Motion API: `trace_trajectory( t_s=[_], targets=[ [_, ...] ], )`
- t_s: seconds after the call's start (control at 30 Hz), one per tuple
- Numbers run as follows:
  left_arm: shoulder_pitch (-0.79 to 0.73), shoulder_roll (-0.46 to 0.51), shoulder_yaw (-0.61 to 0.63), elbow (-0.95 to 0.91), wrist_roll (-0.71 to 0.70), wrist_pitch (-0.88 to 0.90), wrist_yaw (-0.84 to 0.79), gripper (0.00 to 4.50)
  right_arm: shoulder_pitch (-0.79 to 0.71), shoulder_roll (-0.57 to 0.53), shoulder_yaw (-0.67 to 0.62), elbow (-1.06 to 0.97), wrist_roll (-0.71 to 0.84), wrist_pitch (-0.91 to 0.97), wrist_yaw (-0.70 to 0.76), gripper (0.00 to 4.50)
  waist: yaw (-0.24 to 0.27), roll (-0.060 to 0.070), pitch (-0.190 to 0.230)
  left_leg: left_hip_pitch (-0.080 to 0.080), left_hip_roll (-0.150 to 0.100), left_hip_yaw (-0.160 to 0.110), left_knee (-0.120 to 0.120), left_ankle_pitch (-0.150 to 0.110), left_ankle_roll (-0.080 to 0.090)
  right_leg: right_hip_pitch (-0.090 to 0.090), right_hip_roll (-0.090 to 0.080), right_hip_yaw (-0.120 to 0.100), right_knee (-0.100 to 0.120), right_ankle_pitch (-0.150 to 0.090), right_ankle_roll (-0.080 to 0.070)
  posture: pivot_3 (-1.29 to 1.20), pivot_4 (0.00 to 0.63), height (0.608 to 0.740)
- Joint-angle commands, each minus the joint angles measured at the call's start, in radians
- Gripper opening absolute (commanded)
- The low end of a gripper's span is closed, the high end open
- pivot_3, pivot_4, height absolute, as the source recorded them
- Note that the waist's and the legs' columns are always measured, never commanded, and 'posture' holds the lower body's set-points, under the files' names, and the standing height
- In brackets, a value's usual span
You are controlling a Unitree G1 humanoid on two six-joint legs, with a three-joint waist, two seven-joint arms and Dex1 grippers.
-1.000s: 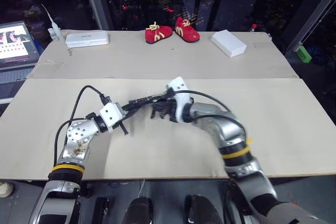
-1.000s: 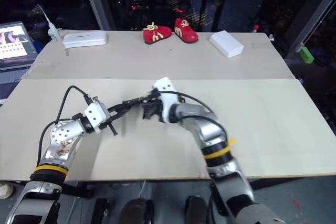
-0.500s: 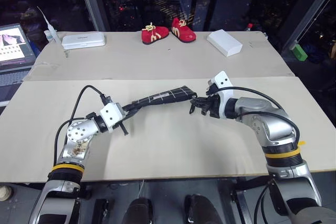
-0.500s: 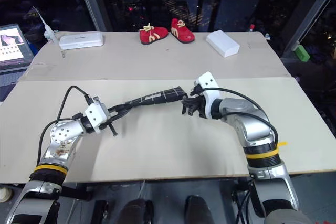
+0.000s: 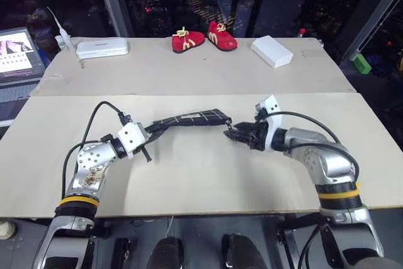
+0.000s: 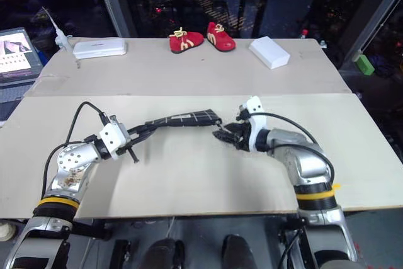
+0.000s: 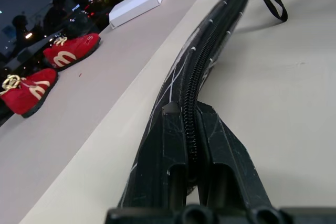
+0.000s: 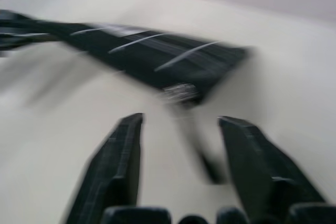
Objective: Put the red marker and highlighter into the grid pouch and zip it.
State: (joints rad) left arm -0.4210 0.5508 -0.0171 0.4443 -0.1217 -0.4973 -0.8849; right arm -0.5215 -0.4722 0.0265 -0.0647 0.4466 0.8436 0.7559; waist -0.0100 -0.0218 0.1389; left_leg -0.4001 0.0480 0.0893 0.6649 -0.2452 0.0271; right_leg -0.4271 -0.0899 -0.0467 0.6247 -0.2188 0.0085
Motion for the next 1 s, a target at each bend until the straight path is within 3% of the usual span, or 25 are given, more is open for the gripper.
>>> trace_trajectory(
  t_s=[0.03, 0.3, 0.53, 0.73, 0.83, 0.87, 1.0],
  targets=[
    [-0.001, -0.001, -0.005, -0.054, -0.026, -0.012, -0.026, 0.00, 0.054, -0.105, -0.035, -0.089, 0.025, -0.032, 0.089, 2.63, 0.007, 0.000, 0.000, -0.001, 0.000, 0.000, 0.000, 0.000, 0.000, 0.000, -0.001, 0.000, 0.000, 0.000, 0.000, 0.00, 0.150, 0.740],
    [0.007, -0.017, -0.099, -0.155, -0.011, -0.033, -0.126, 0.00, 0.311, -0.330, -0.189, -0.275, 0.096, -0.158, 0.296, 2.63, 0.022, 0.000, 0.000, 0.001, -0.001, 0.000, 0.000, 0.000, 0.001, 0.002, 0.000, 0.000, -0.002, -0.001, 0.001, 0.00, 0.150, 0.740],
    [0.042, -0.053, -0.167, -0.092, 0.034, -0.063, -0.132, 0.00, 0.413, -0.355, -0.270, -0.283, 0.086, -0.192, 0.248, 2.63, 0.015, 0.000, 0.000, 0.008, -0.001, -0.001, 0.000, 0.000, 0.001, 0.005, 0.001, 0.006, -0.001, -0.001, 0.001, 0.00, 0.150, 0.740],
    [0.084, -0.052, -0.160, -0.202, -0.063, 0.126, -0.164, 2.19, 0.397, -0.352, -0.240, -0.259, 0.070, -0.203, 0.218, 2.66, 0.017, -0.001, 0.000, 0.007, -0.001, -0.001, 0.000, 0.000, 0.001, 0.004, 0.001, 0.007, 0.000, -0.001, 0.002, 0.00, 0.150, 0.740],
    [0.095, -0.040, -0.108, -0.343, -0.196, 0.392, -0.139, 3.24, 0.391, -0.365, -0.249, -0.229, 0.072, -0.214, 0.231, 2.66, 0.021, -0.001, 0.000, 0.007, -0.001, -0.001, 0.000, 0.000, 0.001, 0.004, 0.001, 0.007, 0.000, -0.001, 0.002, 0.00, 0.150, 0.740],
    [0.099, -0.033, -0.090, -0.380, -0.236, 0.461, -0.136, 3.47, 0.388, -0.368, -0.254, -0.217, 0.073, -0.217, 0.235, 2.66, 0.022, -0.001, 0.000, 0.007, -0.001, -0.002, 0.000, 0.000, 0.001, 0.004, 0.001, 0.007, 0.000, -0.001, 0.002, 0.00, 0.150, 0.740],
    [0.149, 0.022, 0.015, -0.478, -0.334, 0.674, -0.074, 3.47, 0.383, -0.374, -0.288, -0.146, 0.073, -0.253, 0.250, 2.66, 0.018, -0.001, 0.001, 0.007, -0.001, -0.002, 0.000, 0.000, 0.001, 0.004, 0.001, 0.007, 0.000, -0.002, 0.002, 0.00, 0.150, 0.740]
  ],
)
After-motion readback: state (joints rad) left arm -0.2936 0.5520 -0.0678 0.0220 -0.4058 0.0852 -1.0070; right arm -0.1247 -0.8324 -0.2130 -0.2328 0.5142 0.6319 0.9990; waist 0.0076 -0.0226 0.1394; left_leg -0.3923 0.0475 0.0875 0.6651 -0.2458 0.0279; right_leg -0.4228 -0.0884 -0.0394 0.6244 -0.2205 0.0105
